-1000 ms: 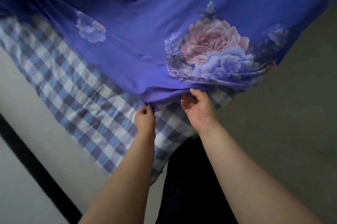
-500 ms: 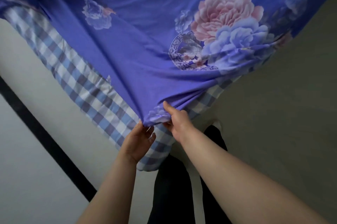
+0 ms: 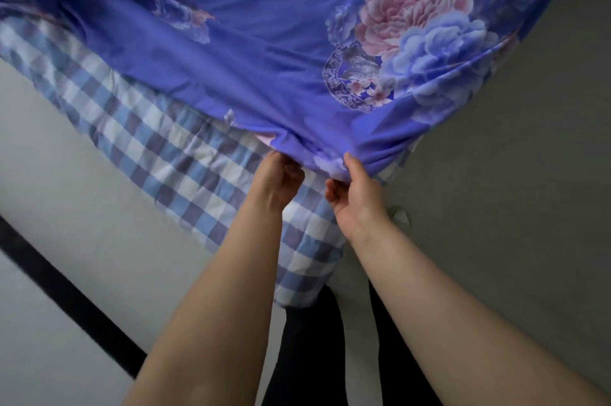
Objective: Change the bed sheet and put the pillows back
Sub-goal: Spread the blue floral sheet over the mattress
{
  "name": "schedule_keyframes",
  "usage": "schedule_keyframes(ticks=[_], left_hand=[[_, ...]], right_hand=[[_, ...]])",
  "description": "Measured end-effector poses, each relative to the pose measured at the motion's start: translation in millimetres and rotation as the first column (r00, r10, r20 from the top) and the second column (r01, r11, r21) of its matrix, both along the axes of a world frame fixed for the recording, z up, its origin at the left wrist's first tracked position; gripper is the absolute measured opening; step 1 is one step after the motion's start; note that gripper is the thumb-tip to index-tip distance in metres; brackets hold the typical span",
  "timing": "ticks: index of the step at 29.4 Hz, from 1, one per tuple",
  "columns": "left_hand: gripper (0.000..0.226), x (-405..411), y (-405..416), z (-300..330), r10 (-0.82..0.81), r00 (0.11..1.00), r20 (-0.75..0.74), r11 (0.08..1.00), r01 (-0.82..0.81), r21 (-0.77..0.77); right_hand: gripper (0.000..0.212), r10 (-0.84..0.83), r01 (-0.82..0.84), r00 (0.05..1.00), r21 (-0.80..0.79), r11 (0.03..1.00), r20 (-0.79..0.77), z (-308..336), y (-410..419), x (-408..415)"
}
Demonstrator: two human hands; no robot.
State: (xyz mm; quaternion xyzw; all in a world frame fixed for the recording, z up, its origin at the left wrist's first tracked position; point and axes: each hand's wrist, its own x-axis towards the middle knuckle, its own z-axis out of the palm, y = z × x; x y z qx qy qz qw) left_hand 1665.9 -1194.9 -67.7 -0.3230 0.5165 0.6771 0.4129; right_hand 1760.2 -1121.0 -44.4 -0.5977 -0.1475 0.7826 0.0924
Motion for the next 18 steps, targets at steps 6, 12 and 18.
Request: schedule_keyframes(ticks=[6, 12, 18], left_hand=[[0.028, 23.4, -61.1, 12.1, -0.183, 0.980, -0.071, 0.980, 0.177, -0.087], [0.026, 53.8, -99.7, 43.3, -0.504, 0.818, -0.278, 0.863, 0.466, -0.194], [0.056, 50.3, -118.7, 29.6, -0.917, 0.018, -0.399, 0.377, 0.370, -0.849]], right_hand=[[0.060, 0.636, -0.708, 0.592, 0.697, 0.116, 0.495, -7.9, -26.6, 7.7], [0.024, 0.414, -0.652, 0.454, 0.611, -0.449, 0.789, -11.0, -64.1, 0.5], [0.033, 0.420, -0.790, 0.350, 0.505, -0.349, 0.837, -5.1, -66.6, 37.3]])
